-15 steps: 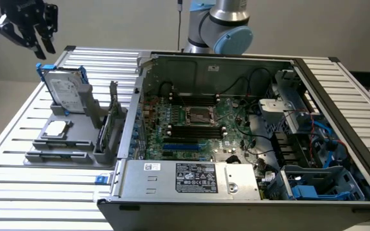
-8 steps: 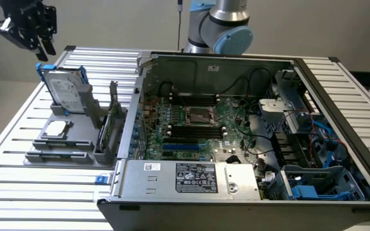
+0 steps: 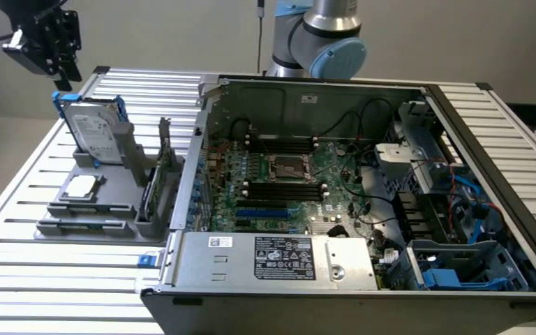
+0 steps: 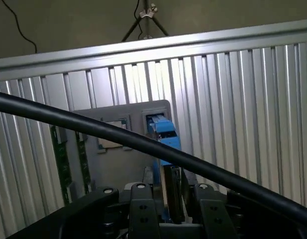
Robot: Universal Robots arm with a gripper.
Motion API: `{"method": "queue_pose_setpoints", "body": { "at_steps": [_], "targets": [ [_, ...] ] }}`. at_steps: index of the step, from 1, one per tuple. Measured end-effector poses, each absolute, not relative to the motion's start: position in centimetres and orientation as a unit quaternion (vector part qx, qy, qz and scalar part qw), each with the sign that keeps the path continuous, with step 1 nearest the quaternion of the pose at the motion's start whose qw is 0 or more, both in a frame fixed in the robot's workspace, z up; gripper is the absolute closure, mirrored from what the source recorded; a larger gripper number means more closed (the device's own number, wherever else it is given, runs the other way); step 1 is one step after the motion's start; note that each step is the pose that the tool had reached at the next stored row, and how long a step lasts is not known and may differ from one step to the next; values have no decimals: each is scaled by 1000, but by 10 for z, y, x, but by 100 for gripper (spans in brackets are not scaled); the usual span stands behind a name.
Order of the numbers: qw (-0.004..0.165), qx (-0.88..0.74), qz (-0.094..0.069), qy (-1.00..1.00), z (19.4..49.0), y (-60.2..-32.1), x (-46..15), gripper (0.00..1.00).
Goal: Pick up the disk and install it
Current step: 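Pick up the disk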
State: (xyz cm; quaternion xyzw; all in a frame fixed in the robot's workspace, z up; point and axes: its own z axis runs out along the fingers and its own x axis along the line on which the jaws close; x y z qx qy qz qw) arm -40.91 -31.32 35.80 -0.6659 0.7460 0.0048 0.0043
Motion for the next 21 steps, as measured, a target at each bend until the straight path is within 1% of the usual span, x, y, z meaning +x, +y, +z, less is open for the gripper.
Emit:
{"method": "queue_pose_setpoints", "body": {
  "at_steps": [2,3,11,16,21],
  "targets": [
    [5,-678,6,735,357,-313,-409,62],
    [6,-683,6,731,356,-313,-409,56],
    [10,-702,10,712,349,-312,-415,56],
    [12,-702,11,712,342,-305,-419,56],
    [8,-703,16,711,340,-305,-423,56]
  ]
}}
